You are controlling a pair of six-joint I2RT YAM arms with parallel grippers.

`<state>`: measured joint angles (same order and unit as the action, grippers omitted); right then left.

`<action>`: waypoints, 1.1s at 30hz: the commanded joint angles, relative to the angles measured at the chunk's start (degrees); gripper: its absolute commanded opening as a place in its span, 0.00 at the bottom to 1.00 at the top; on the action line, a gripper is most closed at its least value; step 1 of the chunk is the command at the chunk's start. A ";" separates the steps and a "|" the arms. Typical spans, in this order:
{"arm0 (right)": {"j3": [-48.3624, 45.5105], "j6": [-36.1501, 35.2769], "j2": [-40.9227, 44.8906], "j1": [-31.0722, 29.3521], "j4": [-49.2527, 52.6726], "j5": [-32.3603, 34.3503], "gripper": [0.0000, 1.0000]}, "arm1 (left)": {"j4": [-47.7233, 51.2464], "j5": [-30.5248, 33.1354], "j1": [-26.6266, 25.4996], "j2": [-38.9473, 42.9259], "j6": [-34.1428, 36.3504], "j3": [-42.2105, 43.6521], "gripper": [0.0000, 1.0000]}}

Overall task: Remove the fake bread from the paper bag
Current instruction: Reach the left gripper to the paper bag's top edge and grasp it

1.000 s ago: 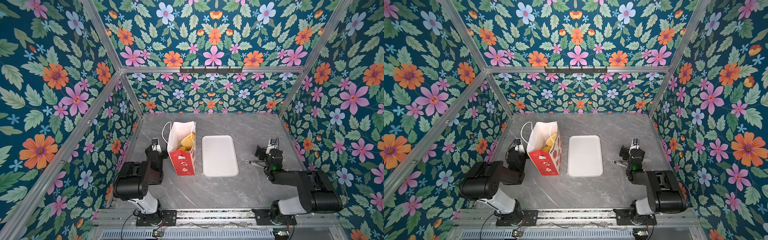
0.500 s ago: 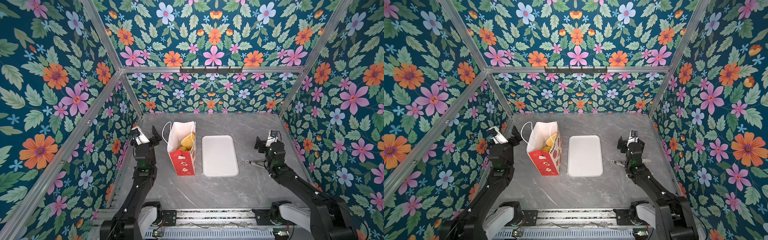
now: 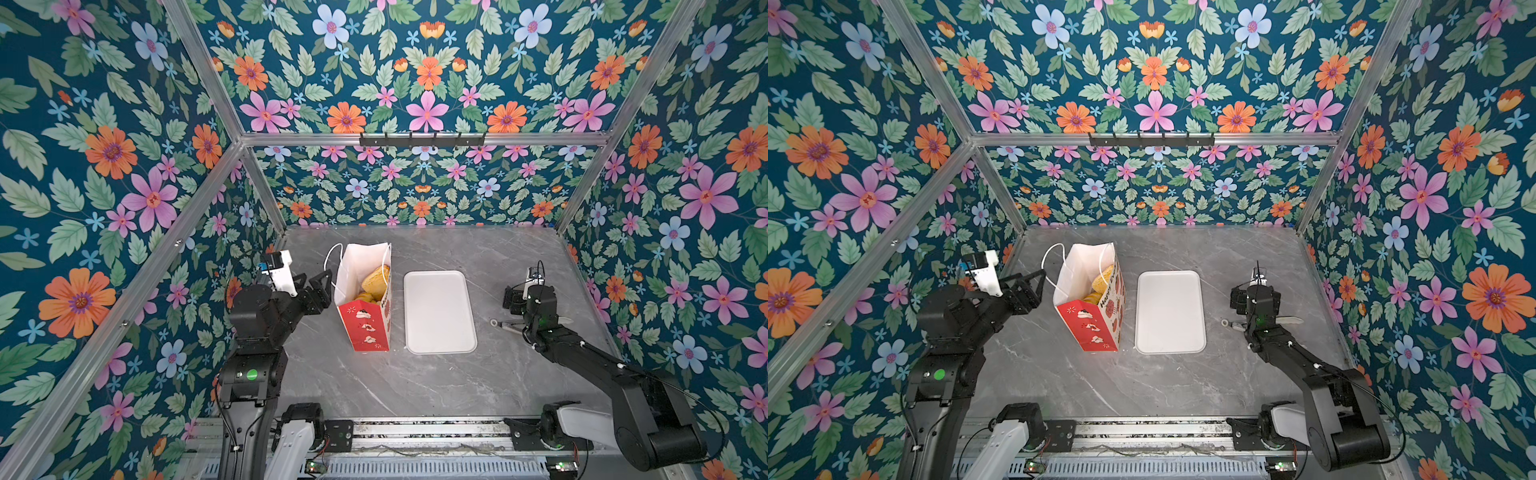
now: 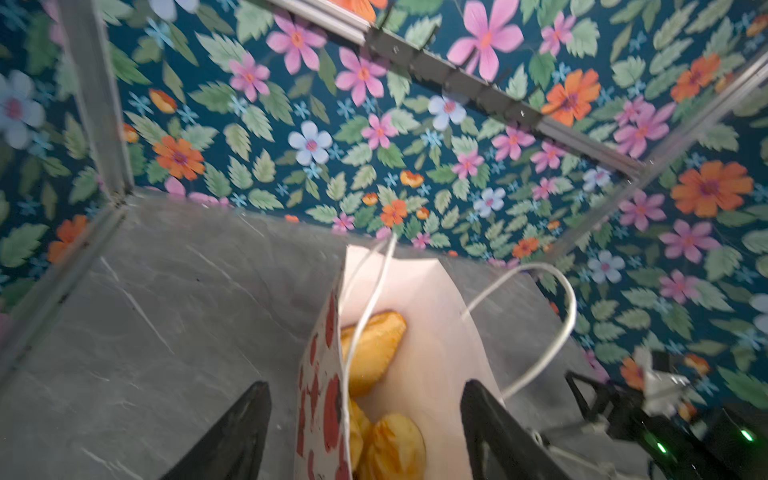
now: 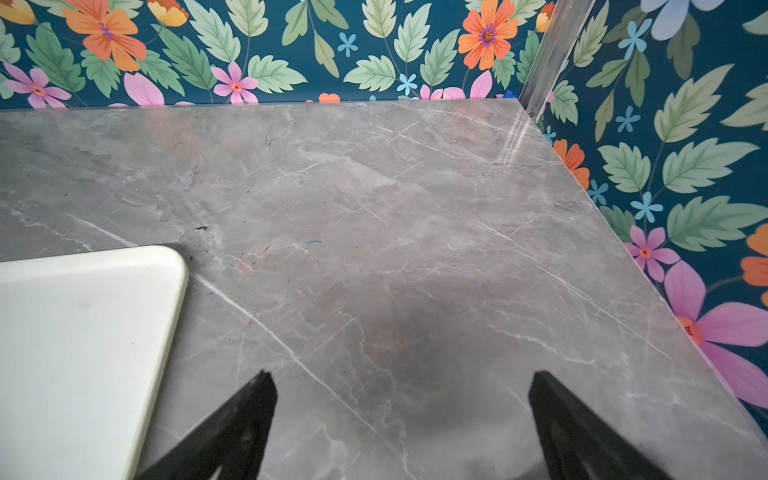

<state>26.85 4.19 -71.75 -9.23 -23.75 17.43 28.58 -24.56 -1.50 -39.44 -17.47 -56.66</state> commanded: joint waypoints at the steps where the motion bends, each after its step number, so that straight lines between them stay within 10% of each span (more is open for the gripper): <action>1: 0.32 0.71 -0.59 -0.13 0.29 -0.14 0.96 | 5.81 -10.88 0.09 -2.56 4.50 -0.55 0.71; 33: 1.19 0.63 -5.96 -0.11 -0.53 2.65 0.96 | -2.27 1.10 -1.97 -17.36 5.04 -0.61 0.35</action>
<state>27.51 4.34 -77.45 -9.30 -23.57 19.22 28.53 -24.36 -3.36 -56.42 -12.16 -56.93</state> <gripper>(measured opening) 0.963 0.360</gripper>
